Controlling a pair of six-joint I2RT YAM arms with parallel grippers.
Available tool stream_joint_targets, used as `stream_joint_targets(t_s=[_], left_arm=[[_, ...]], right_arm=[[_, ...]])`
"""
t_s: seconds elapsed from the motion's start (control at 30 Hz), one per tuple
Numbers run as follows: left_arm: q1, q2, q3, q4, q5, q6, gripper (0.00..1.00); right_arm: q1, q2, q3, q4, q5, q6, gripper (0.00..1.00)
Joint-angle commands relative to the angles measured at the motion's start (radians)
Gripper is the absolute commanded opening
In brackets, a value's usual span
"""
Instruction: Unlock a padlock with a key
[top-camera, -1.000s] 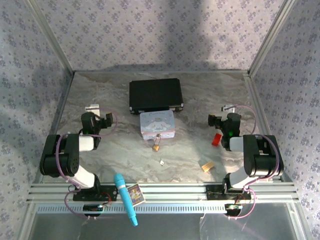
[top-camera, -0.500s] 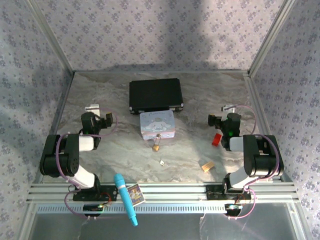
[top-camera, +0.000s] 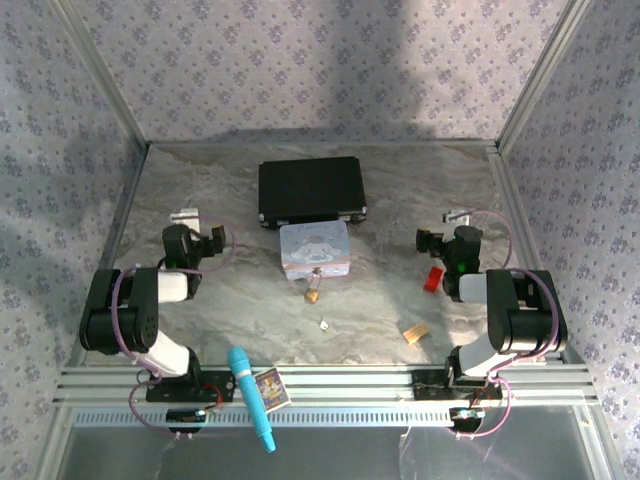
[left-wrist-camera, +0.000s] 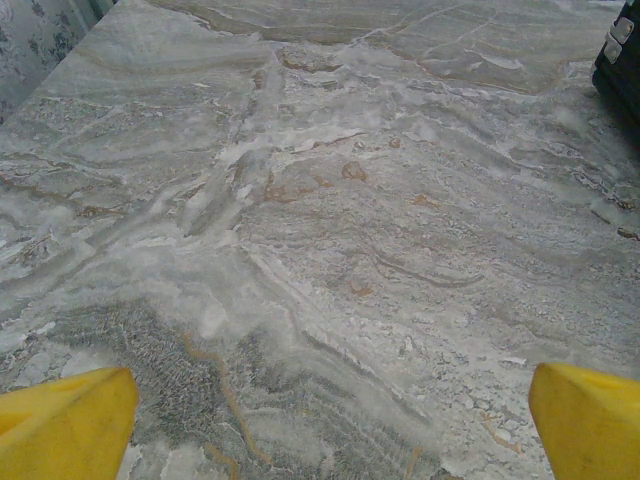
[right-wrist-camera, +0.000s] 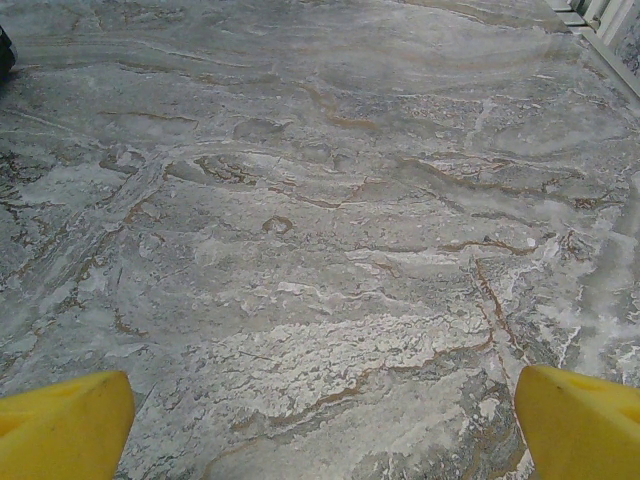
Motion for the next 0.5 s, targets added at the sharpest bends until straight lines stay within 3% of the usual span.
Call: stream_joint_targets(t_s=[0.0, 0.17, 0.3, 0.4, 0.47], left_arm=[[-0.005, 0.0, -0.003, 0.051, 0.015, 0.01, 1.0], [-0.017, -0.096, -0.028, 0.022, -0.019, 0.012, 1.0], [-0.051, -0.271, -0.009, -0.178, -0.084, -0.015, 1.0], [-0.061, -0.386, 0.009, -0.303, -0.104, -0.127, 1.0], [-0.062, -0.468, 0.033, -0.412, -0.1, -0.276, 1.0]], right_arm=[[-0.009, 0.001, 0.015, 0.01, -0.01, -0.012, 0.99], [-0.002, -0.052, 0.023, -0.041, -0.028, -0.03, 0.99], [0.007, -0.188, 0.042, -0.176, -0.005, -0.028, 0.99], [0.006, -0.304, 0.076, -0.328, -0.007, 0.025, 0.99], [0.005, -0.378, 0.107, -0.444, -0.033, 0.074, 0.99]])
